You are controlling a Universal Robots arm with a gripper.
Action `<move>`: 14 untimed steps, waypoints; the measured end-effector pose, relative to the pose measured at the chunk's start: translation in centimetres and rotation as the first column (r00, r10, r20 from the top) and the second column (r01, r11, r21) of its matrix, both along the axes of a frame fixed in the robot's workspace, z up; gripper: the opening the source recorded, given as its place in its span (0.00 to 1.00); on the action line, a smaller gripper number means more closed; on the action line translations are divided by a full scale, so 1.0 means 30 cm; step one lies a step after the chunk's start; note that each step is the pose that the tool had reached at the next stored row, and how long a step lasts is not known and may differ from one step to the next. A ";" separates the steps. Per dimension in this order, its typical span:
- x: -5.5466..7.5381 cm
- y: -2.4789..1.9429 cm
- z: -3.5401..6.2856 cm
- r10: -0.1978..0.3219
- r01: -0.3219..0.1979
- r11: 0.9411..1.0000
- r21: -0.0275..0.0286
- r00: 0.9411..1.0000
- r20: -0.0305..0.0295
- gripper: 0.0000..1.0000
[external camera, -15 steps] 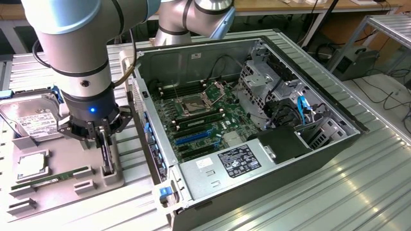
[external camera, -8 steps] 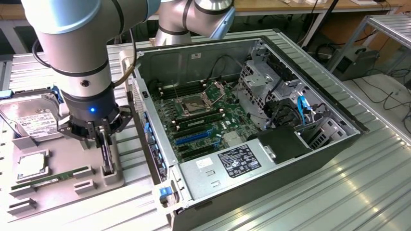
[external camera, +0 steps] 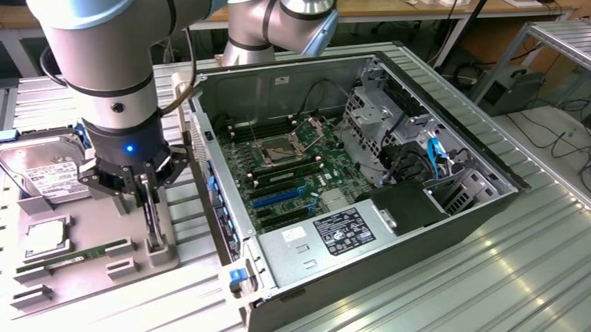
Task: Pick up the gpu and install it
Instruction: 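Pick up the gpu and move the gpu toward the slot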
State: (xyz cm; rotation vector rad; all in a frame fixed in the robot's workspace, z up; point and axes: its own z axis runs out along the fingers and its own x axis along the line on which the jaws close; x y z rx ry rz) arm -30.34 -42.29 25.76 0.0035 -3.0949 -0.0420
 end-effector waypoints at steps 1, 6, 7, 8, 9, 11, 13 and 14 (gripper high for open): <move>0.000 0.000 0.009 0.000 0.000 1.000 0.000 1.000 0.000 0.26; 0.000 0.000 0.082 0.000 0.000 1.000 0.001 1.000 0.000 0.26; 0.000 0.000 0.098 0.000 0.000 1.000 0.002 1.000 0.000 0.26; 0.001 0.000 0.117 0.000 0.000 1.000 0.002 1.000 0.000 0.26; 0.001 0.000 0.132 0.000 0.000 1.000 0.003 1.000 0.000 0.26; 0.003 0.000 0.160 0.000 0.000 1.000 0.005 1.000 0.000 0.26; 0.005 -0.001 0.188 0.000 0.000 1.000 0.008 1.000 0.000 0.26; 0.007 -0.001 0.202 0.000 0.000 1.000 0.010 1.000 0.000 0.26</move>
